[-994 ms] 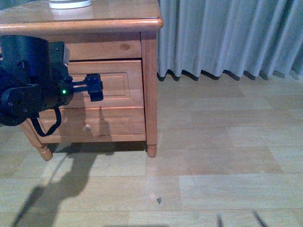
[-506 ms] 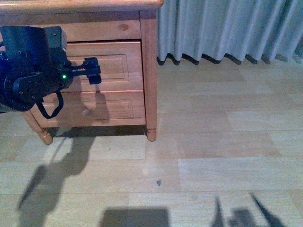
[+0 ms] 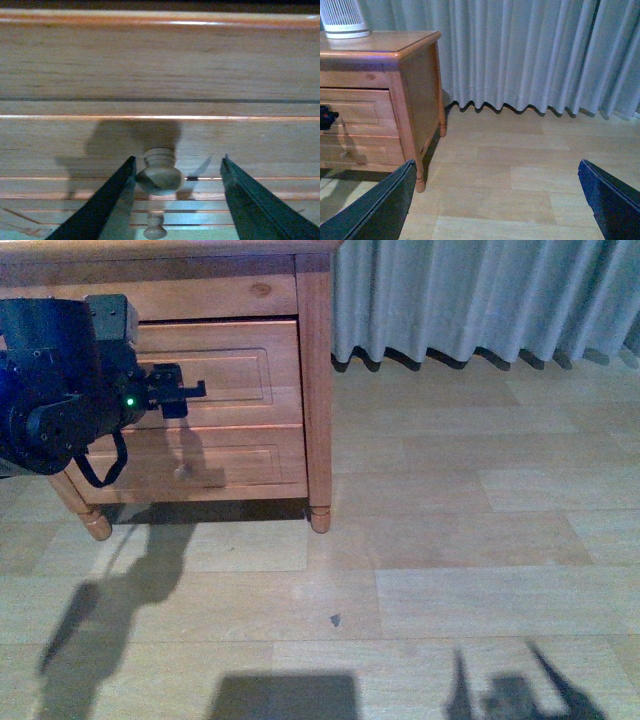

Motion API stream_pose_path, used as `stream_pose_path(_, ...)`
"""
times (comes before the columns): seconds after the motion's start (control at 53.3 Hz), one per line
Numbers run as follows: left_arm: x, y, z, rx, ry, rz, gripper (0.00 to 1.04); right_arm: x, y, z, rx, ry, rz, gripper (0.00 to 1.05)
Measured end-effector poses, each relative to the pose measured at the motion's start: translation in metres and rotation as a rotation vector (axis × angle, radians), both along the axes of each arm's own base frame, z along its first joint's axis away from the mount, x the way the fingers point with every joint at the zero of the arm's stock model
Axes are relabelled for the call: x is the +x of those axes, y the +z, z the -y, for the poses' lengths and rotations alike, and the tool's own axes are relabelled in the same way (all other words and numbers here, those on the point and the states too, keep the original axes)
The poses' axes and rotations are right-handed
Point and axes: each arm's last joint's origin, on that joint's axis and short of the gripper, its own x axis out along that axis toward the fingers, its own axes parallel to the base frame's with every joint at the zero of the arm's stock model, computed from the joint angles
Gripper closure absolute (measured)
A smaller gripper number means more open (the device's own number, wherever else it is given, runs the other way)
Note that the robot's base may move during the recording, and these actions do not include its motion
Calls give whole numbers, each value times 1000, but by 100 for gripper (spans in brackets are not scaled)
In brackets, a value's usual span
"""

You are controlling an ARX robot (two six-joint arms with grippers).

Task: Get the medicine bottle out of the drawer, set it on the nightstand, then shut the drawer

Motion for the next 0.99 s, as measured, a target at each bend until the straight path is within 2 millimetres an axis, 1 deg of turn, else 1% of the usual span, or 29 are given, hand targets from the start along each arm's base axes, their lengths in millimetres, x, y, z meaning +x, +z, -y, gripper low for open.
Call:
stream_pose_path(0.113, 0, -4, -4, 1, 4, -5, 77, 0, 0, 0, 0, 0, 0, 7)
stream_pose_path(0.169, 1, -4, -4, 1, 2, -4, 80, 0, 0, 0, 0, 0, 0, 7)
stream_pose_path(0.469, 1, -3, -5, 3, 1, 8, 82, 0, 0, 0, 0, 0, 0, 7)
stream_pose_path(0.619, -5, -6, -5, 1, -1, 26, 82, 0, 0, 0, 0, 0, 0, 7)
stream_pose_path(0.75, -20, -9, -3, 4, 3, 31, 82, 0, 0, 0, 0, 0, 0, 7)
stream_pose_path(0.994, -64, -13, 0, 8, 2, 27, 82, 0, 0, 0, 0, 0, 0, 7)
